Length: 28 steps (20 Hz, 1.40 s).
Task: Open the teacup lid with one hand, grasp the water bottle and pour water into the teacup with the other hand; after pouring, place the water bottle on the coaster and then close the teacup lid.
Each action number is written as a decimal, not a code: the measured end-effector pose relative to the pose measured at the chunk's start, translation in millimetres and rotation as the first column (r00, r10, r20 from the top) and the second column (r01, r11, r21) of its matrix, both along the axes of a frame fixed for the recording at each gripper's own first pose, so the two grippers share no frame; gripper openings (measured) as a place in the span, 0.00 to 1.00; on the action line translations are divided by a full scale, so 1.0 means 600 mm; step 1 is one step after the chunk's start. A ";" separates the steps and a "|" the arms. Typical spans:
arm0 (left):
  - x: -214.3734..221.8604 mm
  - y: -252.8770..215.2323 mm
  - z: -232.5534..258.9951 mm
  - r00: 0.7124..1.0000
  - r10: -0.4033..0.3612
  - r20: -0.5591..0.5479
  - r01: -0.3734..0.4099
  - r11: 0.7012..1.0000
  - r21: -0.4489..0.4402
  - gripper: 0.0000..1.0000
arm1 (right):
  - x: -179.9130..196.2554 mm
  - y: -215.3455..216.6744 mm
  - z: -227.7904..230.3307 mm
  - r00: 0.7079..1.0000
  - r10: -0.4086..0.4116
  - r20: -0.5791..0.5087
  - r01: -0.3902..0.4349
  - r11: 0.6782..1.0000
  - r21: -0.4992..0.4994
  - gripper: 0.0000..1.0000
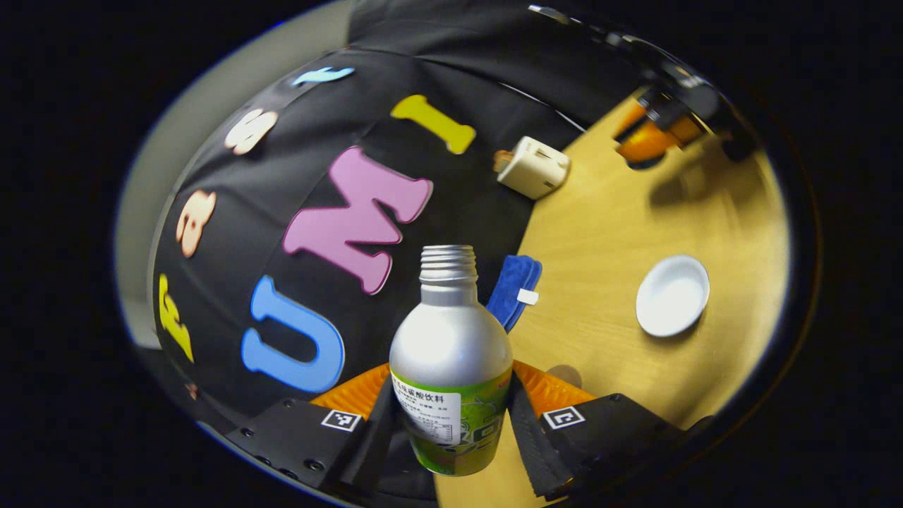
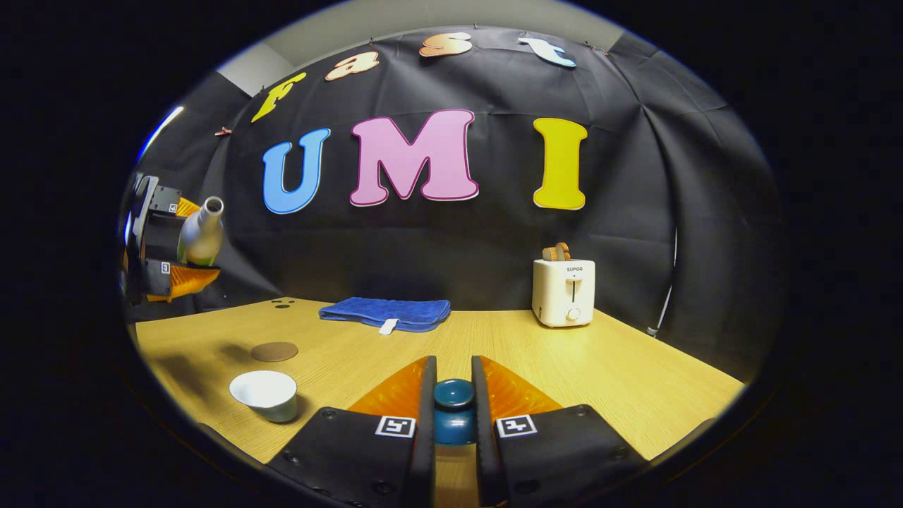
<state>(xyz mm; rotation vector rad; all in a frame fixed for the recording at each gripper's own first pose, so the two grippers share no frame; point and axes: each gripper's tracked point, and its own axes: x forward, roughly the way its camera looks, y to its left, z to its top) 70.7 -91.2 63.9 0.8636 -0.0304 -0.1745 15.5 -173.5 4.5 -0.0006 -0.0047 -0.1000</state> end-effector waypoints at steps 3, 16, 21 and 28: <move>0.017 -0.007 0.016 0.996 -0.085 -0.031 0.066 0.915 -0.397 0.78 | -0.002 0.011 -0.002 1.000 0.026 -0.002 -0.026 1.000 0.000 0.27; 0.213 0.074 -0.101 0.987 -0.125 -0.102 -0.016 0.550 -0.835 0.80 | -0.003 0.017 0.000 0.999 0.051 -0.001 -0.051 0.999 0.001 0.27; 0.223 0.055 -0.125 0.984 -0.131 -0.121 -0.015 0.617 -0.786 0.82 | -0.002 0.017 -0.001 0.999 0.054 -0.001 -0.054 0.999 0.001 0.27; 0.193 0.045 -0.123 0.982 -0.125 -0.140 -0.018 0.681 -0.732 0.98 | -0.002 0.017 -0.001 0.998 0.056 -0.001 -0.056 0.998 0.000 0.27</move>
